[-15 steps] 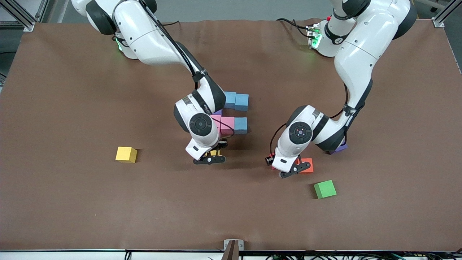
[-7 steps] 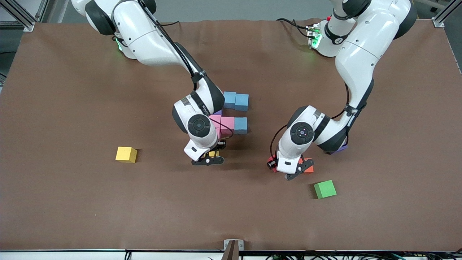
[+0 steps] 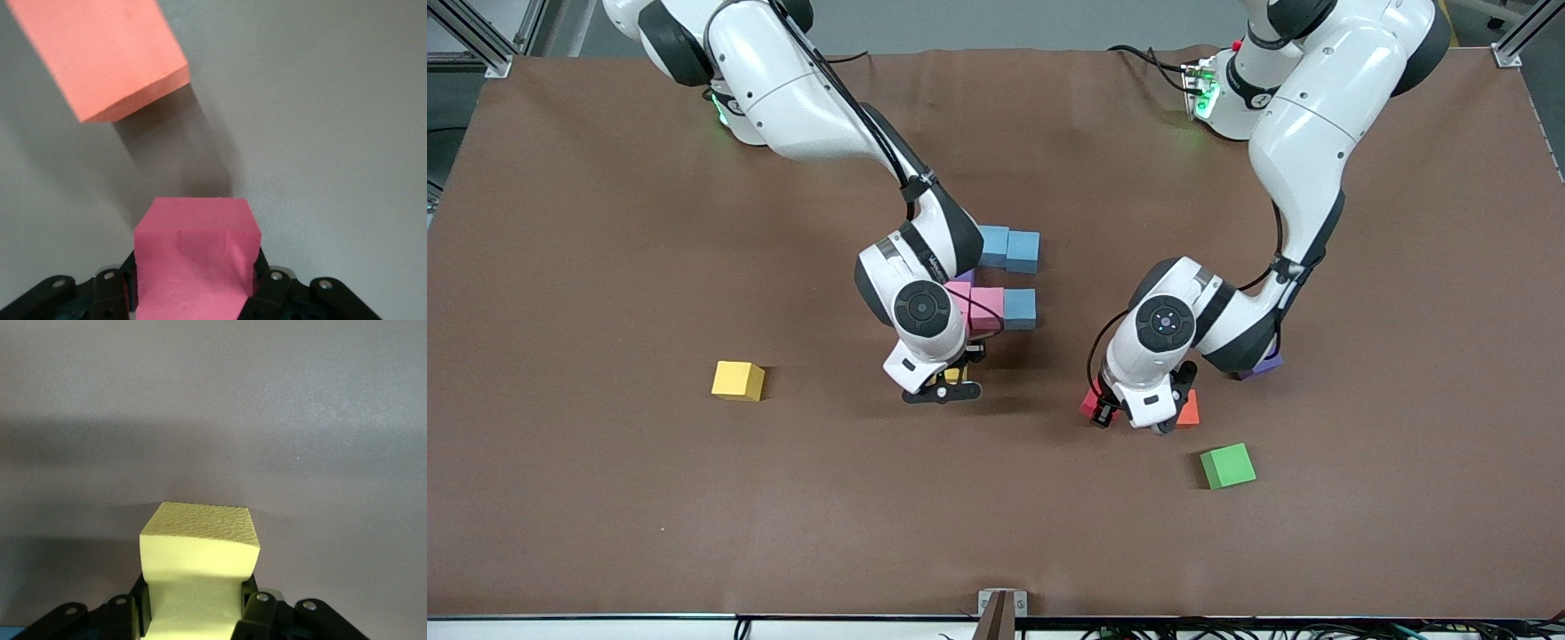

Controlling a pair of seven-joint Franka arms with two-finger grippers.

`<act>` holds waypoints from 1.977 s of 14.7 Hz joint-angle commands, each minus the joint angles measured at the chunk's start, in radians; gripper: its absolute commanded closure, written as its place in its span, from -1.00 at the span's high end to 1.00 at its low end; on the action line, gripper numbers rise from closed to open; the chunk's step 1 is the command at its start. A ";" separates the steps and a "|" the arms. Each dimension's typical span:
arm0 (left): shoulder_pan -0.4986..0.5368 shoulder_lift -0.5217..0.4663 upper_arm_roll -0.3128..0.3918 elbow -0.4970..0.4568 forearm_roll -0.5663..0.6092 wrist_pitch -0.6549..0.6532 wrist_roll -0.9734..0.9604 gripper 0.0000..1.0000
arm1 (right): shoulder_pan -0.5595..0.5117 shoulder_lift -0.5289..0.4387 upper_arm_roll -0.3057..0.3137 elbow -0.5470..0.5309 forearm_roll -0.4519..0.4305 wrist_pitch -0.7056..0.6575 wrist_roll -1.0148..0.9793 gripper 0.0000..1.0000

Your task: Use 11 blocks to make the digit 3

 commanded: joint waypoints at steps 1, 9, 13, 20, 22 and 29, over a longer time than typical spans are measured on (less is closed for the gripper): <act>-0.007 -0.013 0.001 0.002 -0.009 -0.002 -0.076 -0.15 | -0.007 0.007 0.004 0.011 0.015 -0.016 0.031 -0.25; -0.007 -0.013 0.000 0.027 -0.010 -0.002 -0.206 -0.15 | -0.019 -0.023 0.004 0.021 0.012 -0.051 0.031 1.00; -0.057 0.000 0.004 0.065 -0.010 -0.004 -0.354 -0.15 | -0.068 -0.115 0.001 0.019 0.015 -0.129 -0.022 1.00; -0.171 0.073 0.033 0.171 -0.010 0.002 -0.542 -0.15 | -0.330 -0.252 -0.005 0.011 0.003 -0.397 -0.048 1.00; -0.217 0.110 0.060 0.217 -0.012 0.020 -0.585 -0.15 | -0.390 -0.276 -0.007 0.010 -0.022 -0.434 -0.172 1.00; -0.281 0.168 0.070 0.231 -0.020 0.114 -0.671 -0.15 | -0.532 -0.364 -0.007 -0.010 -0.095 -0.520 -0.469 1.00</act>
